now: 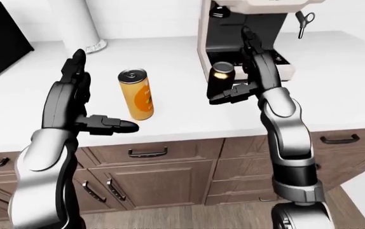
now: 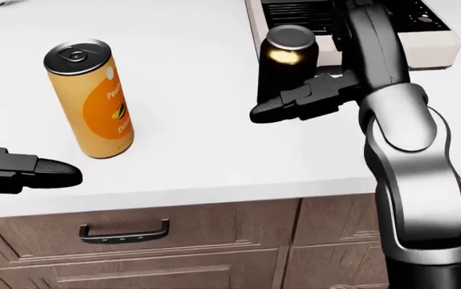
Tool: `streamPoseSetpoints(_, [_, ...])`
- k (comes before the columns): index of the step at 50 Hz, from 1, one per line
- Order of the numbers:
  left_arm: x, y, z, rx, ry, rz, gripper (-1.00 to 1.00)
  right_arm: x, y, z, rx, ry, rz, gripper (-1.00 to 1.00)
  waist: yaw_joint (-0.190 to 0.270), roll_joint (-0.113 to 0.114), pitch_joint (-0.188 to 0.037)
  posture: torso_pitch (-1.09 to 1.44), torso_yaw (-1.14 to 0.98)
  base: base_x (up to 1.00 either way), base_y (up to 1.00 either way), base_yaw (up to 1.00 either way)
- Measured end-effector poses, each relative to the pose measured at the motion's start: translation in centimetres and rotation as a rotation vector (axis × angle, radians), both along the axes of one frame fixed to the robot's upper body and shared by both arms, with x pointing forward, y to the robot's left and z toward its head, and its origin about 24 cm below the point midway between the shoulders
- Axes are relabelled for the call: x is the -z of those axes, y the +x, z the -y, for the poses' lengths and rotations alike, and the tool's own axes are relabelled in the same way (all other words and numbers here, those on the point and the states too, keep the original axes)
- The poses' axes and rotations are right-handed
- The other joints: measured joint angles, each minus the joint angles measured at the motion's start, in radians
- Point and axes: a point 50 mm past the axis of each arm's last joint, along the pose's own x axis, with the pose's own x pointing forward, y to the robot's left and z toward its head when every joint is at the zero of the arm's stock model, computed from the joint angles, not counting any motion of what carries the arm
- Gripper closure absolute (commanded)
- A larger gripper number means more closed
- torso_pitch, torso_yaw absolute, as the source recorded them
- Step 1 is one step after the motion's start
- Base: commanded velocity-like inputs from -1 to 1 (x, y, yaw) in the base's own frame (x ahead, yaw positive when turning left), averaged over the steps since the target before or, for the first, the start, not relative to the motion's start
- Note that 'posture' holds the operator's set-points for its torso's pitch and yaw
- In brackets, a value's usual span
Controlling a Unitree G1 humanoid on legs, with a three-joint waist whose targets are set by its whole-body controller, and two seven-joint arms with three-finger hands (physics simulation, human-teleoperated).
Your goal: Move the drinks to the dining counter.
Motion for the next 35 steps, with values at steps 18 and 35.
streamPoseSetpoints(18, [0.3, -0.2, -0.1, -0.001, 0.0, -0.006, -1.0, 0.6, 1.7, 0.5, 0.007, -0.035, -0.019, -1.0, 0.004, -0.003, -0.008, 0.0, 0.0, 0.0, 0.0, 0.0])
streamPoseSetpoints(35, [-0.1, -0.3, -0.3, -0.005, 0.003, 0.003, -1.0, 1.4, 3.5, 0.4, 0.011, -0.035, -0.031, -0.75, 0.0, 0.001, -0.007, 0.0, 0.0, 0.0, 0.0, 0.0])
